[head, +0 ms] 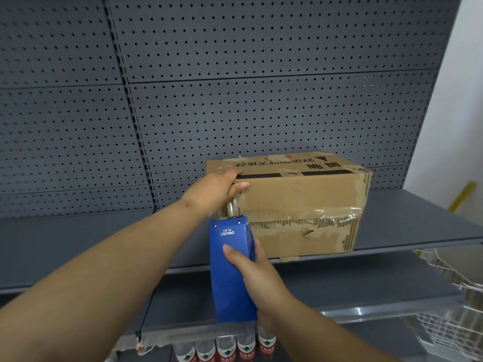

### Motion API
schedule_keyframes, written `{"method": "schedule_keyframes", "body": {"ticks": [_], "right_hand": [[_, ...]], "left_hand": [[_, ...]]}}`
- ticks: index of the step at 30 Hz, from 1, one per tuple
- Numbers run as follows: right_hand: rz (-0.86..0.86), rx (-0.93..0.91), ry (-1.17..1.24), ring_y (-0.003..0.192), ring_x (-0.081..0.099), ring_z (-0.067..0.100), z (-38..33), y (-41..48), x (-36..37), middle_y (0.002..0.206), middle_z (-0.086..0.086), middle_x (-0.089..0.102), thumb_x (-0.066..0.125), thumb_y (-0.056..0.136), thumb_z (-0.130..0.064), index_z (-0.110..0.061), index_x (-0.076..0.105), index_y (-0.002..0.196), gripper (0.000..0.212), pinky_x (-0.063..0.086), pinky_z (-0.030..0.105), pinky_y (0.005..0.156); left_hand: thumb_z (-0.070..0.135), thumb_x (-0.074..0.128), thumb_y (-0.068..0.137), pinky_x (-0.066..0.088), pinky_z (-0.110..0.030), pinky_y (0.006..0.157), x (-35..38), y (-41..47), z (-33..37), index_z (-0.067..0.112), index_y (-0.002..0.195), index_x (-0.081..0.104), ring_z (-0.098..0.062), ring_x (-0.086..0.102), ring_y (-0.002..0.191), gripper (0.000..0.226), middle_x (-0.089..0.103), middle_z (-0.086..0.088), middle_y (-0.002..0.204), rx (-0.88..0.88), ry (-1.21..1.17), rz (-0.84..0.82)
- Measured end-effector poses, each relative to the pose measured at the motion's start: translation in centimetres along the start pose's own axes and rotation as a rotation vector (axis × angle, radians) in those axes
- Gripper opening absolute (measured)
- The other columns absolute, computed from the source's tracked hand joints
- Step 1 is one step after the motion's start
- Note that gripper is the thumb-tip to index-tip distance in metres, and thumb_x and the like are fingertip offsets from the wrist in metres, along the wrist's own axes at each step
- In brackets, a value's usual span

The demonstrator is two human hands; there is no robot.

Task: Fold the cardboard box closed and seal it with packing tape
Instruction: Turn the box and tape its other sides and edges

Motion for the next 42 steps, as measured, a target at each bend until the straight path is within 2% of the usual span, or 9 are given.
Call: {"method": "schedule_keyframes", "body": {"ticks": [2,7,11,20,28,31,35,40,42], "right_hand": [[-0.005,-0.022,0.004,0.100,0.068,0.018,-0.4,0.1,0.1,0.111,-0.006,0.070,0.069,0.079,-0.039,-0.039,0.051,0.122,0.047,0.053,0.046,0.093],[0.029,-0.051,-0.051,0.106,0.065,0.019,-1.5,1.2,0.6,0.123,-0.009,0.063,0.067,0.061,-0.056,-0.041,0.024,0.145,0.095,0.052,0.047,0.095],[0.042,-0.071,-0.053,0.111,0.062,0.020,-2.1,2.3,1.2,0.125,-0.010,0.061,0.065,0.056,-0.064,-0.040,0.021,0.146,0.103,0.049,0.046,0.098],[0.063,0.048,-0.089,0.108,0.060,0.016,1.2,1.7,1.2,0.117,-0.014,0.058,0.062,0.086,-0.044,-0.037,0.001,0.150,0.089,0.047,0.040,0.100],[0.089,0.106,-0.044,0.104,0.065,0.024,-0.1,4.3,1.1,0.124,-0.003,0.061,0.064,0.082,-0.049,-0.037,0.015,0.149,0.084,0.052,0.049,0.094],[0.095,0.116,-0.034,0.100,0.066,0.024,-0.8,5.0,1.0,0.118,-0.002,0.064,0.063,0.084,-0.047,-0.034,0.021,0.147,0.076,0.053,0.049,0.092],[0.119,0.130,-0.030,0.101,0.066,0.025,-1.1,5.6,1.2,0.116,-0.001,0.064,0.063,0.084,-0.045,-0.033,0.027,0.144,0.071,0.054,0.049,0.090],[0.140,0.171,-0.039,0.100,0.065,0.025,-1.0,5.7,1.3,0.116,0.001,0.064,0.061,0.085,-0.047,-0.030,0.027,0.145,0.071,0.056,0.046,0.087],[0.142,0.181,-0.050,0.098,0.066,0.023,-0.6,5.4,1.3,0.114,0.001,0.064,0.060,0.086,-0.047,-0.032,0.029,0.143,0.067,0.056,0.045,0.087]], "left_hand": [[0.046,0.034,0.094,0.045,-0.036,0.092,-0.3,0.6,0.1,0.018,0.133,0.042,-0.027,0.052,0.114,0.049,0.054,-0.011,0.128,-0.010,-0.007,0.010],[0.045,0.034,0.096,0.043,-0.032,0.087,-1.5,2.7,0.4,0.015,0.126,0.049,-0.026,0.056,0.109,0.045,0.062,-0.008,0.117,-0.055,-0.027,0.009],[0.045,0.033,0.096,0.043,-0.031,0.082,-2.1,3.9,0.2,0.013,0.122,0.050,-0.023,0.056,0.105,0.044,0.063,-0.007,0.116,-0.095,-0.047,-0.025],[0.045,0.031,0.097,0.034,-0.027,0.074,-2.5,5.5,-1.0,0.012,0.119,0.051,-0.016,0.048,0.091,0.044,0.061,-0.008,0.115,-0.111,-0.065,-0.038],[0.050,0.040,0.093,0.034,-0.030,0.074,-3.0,7.2,-1.9,0.008,0.130,0.028,-0.021,0.047,0.091,0.057,0.048,-0.007,0.102,-0.228,-0.253,0.013],[0.051,0.045,0.090,0.034,-0.027,0.072,-2.9,7.9,-2.3,0.009,0.121,0.038,-0.017,0.045,0.095,0.053,0.046,-0.001,0.105,-0.259,-0.363,0.044],[0.054,0.055,0.084,0.035,-0.022,0.060,-2.1,8.3,-2.9,0.012,0.097,0.052,-0.013,0.051,0.085,0.044,0.054,0.006,0.087,-0.291,-0.506,0.153],[0.053,0.055,0.084,0.043,-0.029,0.070,-1.6,7.8,-2.9,0.004,0.093,0.063,-0.015,0.056,0.078,0.051,0.064,-0.004,0.086,-0.296,-0.588,0.304],[0.050,0.048,0.089,0.039,-0.028,0.064,-1.5,7.0,-2.6,0.003,0.092,0.064,-0.013,0.051,0.068,0.050,0.058,-0.002,0.073,-0.273,-0.587,0.294]]}}
Point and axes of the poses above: each hand's wrist, its own y-axis towards the middle knuckle, its own x-axis out of the palm, z = x × y, the point moved 1 cm from there along y, towards the middle knuckle
